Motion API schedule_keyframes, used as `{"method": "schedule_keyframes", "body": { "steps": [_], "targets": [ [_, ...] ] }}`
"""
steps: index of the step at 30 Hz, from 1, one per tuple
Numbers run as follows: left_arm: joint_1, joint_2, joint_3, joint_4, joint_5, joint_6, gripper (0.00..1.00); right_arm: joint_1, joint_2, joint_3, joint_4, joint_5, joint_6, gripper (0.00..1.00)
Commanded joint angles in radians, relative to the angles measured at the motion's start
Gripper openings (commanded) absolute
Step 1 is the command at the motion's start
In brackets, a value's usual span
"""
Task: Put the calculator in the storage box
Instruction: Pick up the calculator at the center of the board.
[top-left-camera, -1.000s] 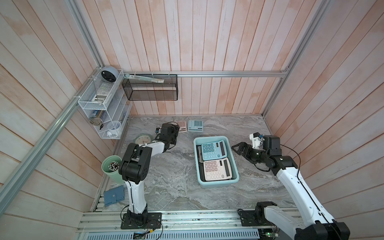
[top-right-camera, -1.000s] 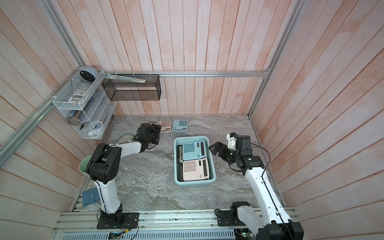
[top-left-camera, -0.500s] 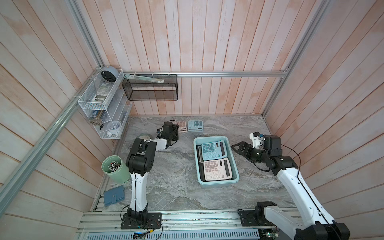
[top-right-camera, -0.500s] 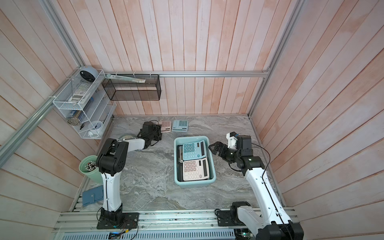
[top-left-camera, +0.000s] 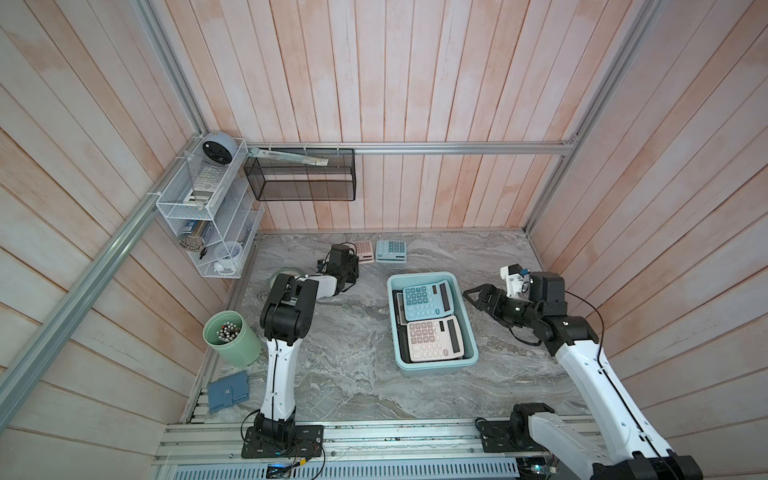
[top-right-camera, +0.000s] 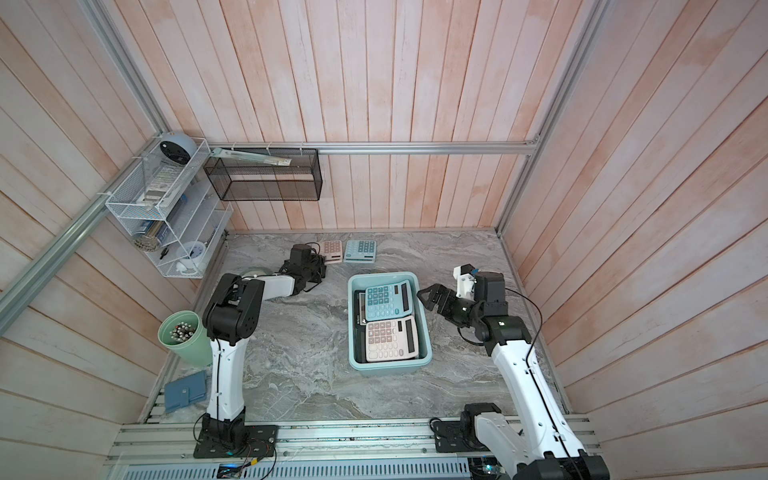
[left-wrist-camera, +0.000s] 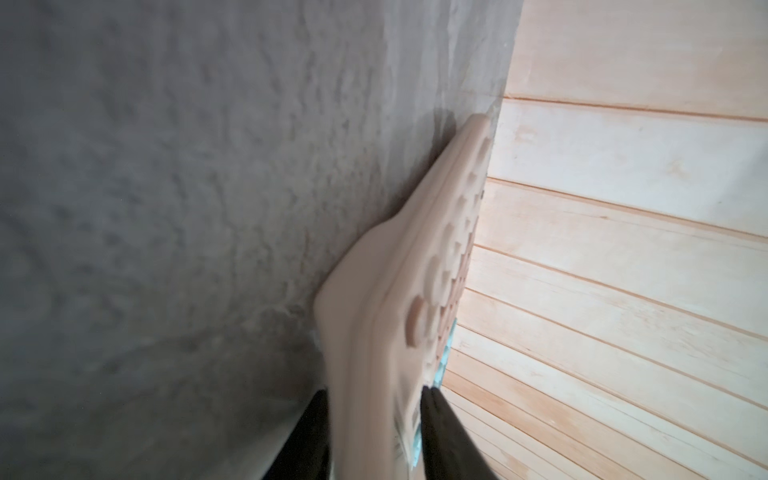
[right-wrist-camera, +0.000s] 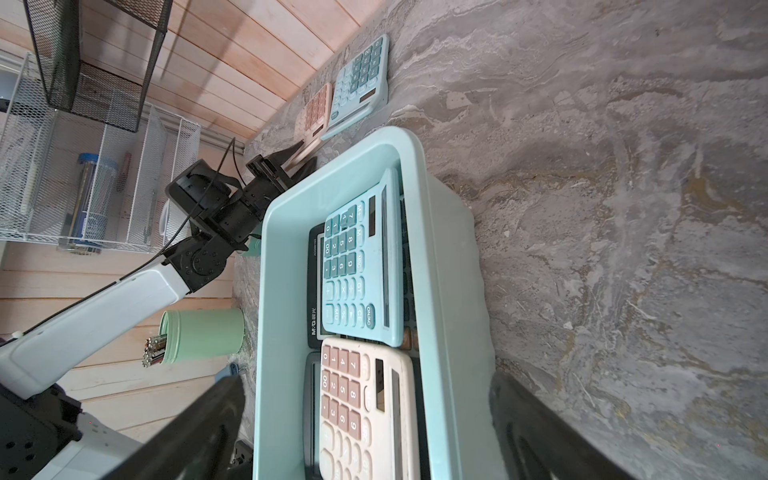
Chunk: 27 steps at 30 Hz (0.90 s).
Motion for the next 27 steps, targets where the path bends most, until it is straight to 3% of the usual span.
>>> {"method": "schedule_keyframes", "body": {
  "steps": [1,6,19,27],
  "targets": [
    [0.000,0.005,0.007,-0.011,-0.014,0.024,0.14,-0.005,-0.023,-0.003,-0.022,-0.014,0.000,0.98],
    [0.003,-0.059,-0.043,-0.010,-0.024,0.046,0.00,-0.005,-0.041,0.005,-0.034,-0.018,0.009,0.98],
    [0.013,-0.418,-0.300,-0.036,-0.034,0.188,0.00,-0.004,-0.098,0.039,-0.083,-0.056,0.034,0.98],
    [0.013,-0.666,-0.398,-0.143,0.118,0.378,0.00,-0.004,-0.100,0.069,-0.104,-0.101,0.030,0.98]
  ]
}}
